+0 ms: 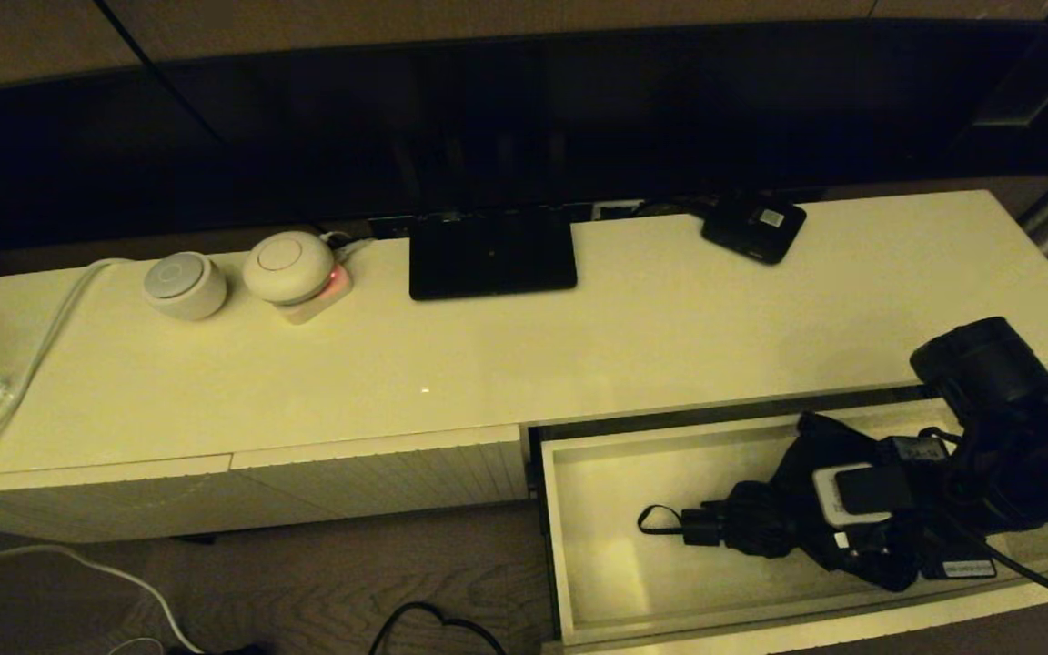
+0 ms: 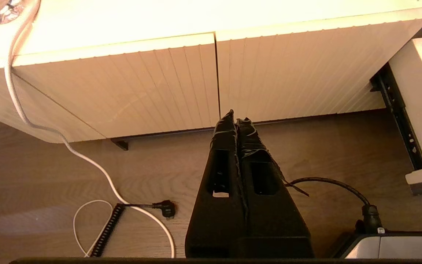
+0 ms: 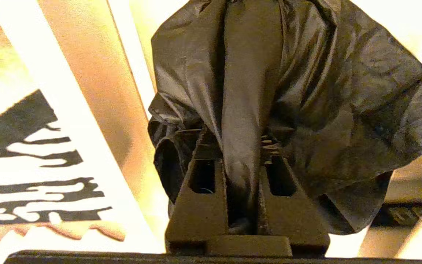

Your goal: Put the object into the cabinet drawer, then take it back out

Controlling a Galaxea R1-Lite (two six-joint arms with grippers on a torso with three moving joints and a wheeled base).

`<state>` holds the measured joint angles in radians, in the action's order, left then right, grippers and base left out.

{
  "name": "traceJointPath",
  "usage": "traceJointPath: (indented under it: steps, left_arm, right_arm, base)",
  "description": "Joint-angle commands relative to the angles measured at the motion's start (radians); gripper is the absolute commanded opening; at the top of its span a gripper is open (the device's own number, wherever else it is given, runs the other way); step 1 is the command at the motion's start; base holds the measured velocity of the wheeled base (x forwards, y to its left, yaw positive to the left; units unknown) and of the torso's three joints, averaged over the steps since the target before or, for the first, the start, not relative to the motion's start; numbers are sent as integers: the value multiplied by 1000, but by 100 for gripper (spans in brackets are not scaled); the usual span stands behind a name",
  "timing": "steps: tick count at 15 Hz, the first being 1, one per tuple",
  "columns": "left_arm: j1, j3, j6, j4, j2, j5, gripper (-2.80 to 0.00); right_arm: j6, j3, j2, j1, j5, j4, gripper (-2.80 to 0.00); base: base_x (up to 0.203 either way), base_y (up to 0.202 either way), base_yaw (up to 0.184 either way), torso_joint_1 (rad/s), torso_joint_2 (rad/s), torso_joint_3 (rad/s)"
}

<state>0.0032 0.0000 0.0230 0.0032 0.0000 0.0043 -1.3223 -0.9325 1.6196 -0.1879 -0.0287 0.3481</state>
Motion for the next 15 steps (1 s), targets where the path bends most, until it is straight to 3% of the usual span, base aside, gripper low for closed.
traceJointPath:
  steps: [1, 10, 15]
  left_arm:
    - [0, 3, 0, 0, 0, 0, -280]
    - [0, 3, 0, 0, 0, 0, -280]
    - [0, 3, 0, 0, 0, 0, -280]
  right_arm:
    - [-8, 9, -111, -5, 0, 1, -280]
    - [-8, 16, -429, -12, 1, 9, -280]
    - [-8, -21, -374, -22, -4, -108, -280]
  base:
    - [0, 0, 0, 0, 0, 0]
    - [0, 0, 0, 0, 0, 0]
    - [0, 0, 0, 0, 0, 0]
